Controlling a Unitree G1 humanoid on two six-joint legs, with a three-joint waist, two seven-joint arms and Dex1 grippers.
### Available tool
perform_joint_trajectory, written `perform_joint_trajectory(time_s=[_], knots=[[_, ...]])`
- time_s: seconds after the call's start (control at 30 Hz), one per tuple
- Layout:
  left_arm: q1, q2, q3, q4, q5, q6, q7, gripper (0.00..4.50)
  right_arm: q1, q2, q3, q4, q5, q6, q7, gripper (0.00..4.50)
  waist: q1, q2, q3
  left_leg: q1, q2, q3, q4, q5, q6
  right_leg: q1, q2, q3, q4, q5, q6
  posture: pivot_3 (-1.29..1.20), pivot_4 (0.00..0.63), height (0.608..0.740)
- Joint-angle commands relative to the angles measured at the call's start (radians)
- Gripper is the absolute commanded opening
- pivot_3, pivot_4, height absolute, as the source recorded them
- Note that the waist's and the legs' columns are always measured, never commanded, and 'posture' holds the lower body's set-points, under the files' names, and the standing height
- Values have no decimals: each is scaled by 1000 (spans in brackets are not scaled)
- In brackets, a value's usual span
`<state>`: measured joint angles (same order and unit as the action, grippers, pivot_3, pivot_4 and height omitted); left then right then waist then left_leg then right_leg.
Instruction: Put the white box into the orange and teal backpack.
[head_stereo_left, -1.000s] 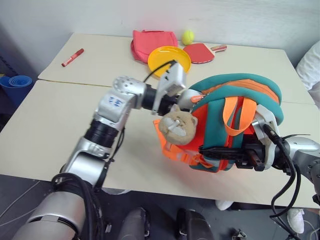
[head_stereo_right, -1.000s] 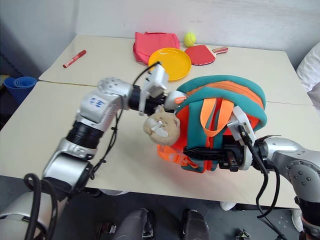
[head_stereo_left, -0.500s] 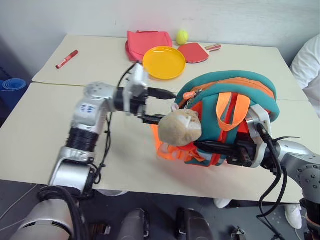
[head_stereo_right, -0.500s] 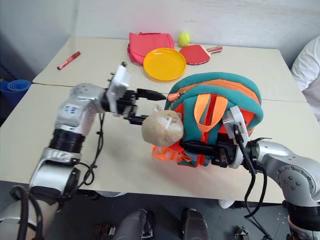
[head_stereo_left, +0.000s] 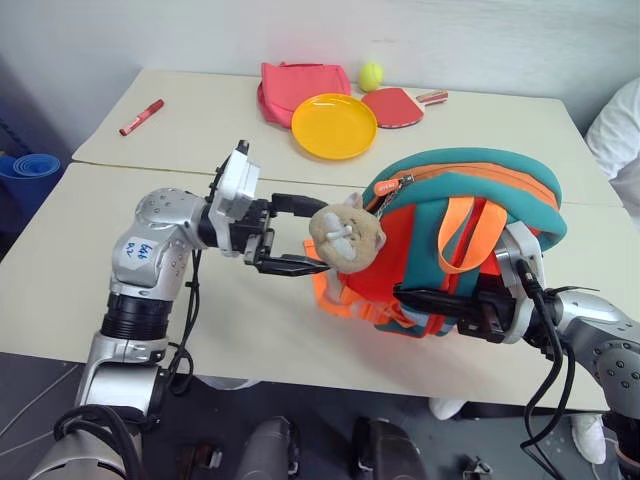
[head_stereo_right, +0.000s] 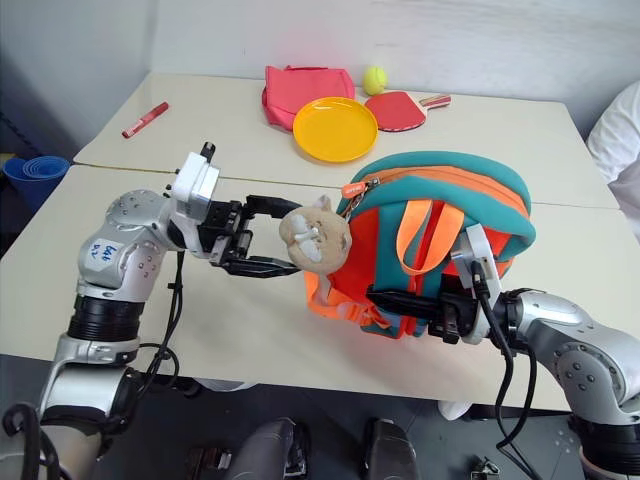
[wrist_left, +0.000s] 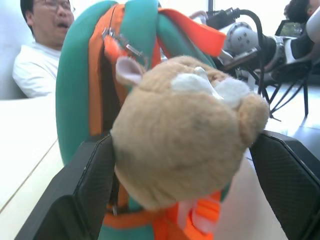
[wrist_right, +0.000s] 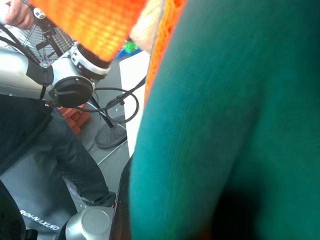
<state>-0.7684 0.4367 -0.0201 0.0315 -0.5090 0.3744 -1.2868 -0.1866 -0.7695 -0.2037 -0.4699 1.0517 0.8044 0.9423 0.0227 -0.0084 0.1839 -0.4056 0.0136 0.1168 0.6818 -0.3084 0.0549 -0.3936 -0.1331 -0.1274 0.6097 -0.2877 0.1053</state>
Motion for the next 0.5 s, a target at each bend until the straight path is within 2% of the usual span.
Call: perform_joint_trajectory(time_s=[0.03, 0.17, 0.27, 0.33, 0.5], knots=[[16, -33, -1, -55, -16, -7, 63, 3787, -1, -14, -1, -17, 6, 4, 9, 0, 0, 0, 0, 0, 0, 0, 0, 0, 0, 0, 0, 0, 0, 0, 0, 0, 150, 740], [50, -18, -19, -74, -4, -12, 56, 2677, -5, -14, -3, -25, 13, 15, -2, 0, 0, 0, 0, 0, 0, 0, 0, 0, 0, 0, 0, 0, 0, 0, 0, 0, 150, 740], [50, 18, 15, -42, -17, 1, 53, 1840, -14, -14, -10, -34, 24, 25, -24, 0, 0, 0, 0, 0, 0, 0, 0, 0, 0, 0, 0, 0, 0, 0, 0, 0, 150, 740], [41, 44, 42, -11, -23, 6, 61, 1578, -17, -13, -17, -40, 33, 31, -40, 0, 0, 0, 0, 0, 0, 0, 0, 0, 0, 0, 0, 0, 0, 0, 0, 0, 150, 740], [51, 210, 99, 180, 70, -66, 57, 1575, 11, -4, -47, -82, 77, 46, -115, 0, -11, 0, 0, 1, 1, 0, -1, 0, -1, -1, 0, -2, 0, 0, -1, 0, 150, 740]])
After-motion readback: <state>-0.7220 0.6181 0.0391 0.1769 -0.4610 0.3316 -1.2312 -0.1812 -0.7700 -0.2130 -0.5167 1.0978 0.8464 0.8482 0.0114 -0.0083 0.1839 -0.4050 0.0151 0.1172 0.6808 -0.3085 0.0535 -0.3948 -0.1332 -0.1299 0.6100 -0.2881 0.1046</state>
